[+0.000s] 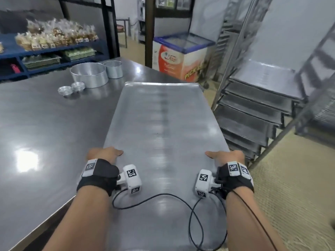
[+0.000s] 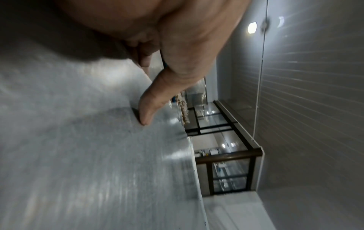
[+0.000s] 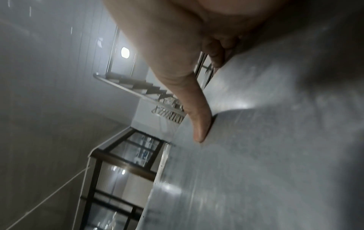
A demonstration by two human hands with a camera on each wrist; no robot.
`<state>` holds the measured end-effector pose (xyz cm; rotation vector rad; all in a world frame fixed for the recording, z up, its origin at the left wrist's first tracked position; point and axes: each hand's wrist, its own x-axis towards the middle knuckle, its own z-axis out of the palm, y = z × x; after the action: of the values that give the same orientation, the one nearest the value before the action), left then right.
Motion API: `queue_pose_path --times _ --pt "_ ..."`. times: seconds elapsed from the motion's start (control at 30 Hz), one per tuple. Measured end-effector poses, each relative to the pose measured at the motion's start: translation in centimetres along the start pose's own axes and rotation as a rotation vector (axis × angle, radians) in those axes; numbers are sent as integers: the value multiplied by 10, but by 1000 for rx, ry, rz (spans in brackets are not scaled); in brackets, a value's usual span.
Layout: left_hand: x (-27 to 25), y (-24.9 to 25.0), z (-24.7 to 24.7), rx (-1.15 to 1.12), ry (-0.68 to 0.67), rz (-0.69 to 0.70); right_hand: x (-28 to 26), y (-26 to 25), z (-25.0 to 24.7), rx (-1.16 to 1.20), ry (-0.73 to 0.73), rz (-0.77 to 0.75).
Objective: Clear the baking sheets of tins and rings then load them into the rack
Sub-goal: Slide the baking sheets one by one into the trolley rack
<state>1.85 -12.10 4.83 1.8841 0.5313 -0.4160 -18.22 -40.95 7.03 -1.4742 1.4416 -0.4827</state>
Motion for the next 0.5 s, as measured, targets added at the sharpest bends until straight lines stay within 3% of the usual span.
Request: queue_pose_path --times 0.23,0.5 --pt "-41 77 107 63 -234 207 47 -8 -88 144 177 59" --pt "-88 132 221 127 -394 325 98 -9 -164 266 350 122"
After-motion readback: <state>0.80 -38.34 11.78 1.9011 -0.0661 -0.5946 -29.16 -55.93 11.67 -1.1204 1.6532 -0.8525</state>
